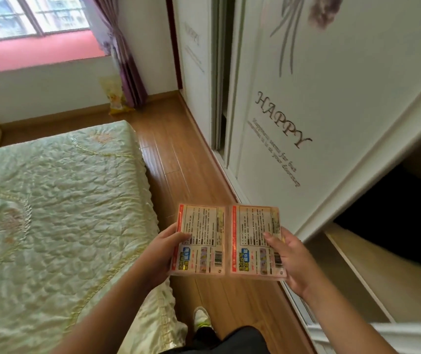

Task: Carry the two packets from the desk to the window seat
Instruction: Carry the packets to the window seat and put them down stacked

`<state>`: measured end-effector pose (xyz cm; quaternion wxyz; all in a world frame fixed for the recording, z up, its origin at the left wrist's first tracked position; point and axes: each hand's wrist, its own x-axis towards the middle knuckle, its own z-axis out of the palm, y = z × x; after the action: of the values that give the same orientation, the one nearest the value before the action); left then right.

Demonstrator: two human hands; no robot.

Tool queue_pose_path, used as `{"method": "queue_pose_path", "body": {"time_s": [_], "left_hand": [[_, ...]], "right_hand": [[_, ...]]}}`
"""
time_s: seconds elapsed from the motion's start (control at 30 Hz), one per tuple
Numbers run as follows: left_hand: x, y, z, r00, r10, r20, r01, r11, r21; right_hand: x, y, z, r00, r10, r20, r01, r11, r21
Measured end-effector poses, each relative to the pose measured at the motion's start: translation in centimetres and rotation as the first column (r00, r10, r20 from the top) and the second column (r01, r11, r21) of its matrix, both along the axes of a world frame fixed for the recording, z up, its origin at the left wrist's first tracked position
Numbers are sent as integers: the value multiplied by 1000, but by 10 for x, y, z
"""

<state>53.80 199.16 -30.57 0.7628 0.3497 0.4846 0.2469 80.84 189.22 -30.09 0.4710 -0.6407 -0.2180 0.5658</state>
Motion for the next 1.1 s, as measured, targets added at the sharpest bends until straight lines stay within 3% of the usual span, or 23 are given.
{"method": "queue_pose_path", "body": {"time_s": [0.43,0.77,1.1], "left_hand": [[-49,137,8,981,189,44,-189,982,-8],[-35,251,-3,953,300,29,-299,954,-29],[-24,363,16,919,392,40,-391,920,-30]], "right_hand": [[-36,183,7,981,194,-18,-194,981,22],[-20,328,-18,950,306,-58,-305,952,27],[-5,477,-2,895,433,-105,-429,901,63]]}}
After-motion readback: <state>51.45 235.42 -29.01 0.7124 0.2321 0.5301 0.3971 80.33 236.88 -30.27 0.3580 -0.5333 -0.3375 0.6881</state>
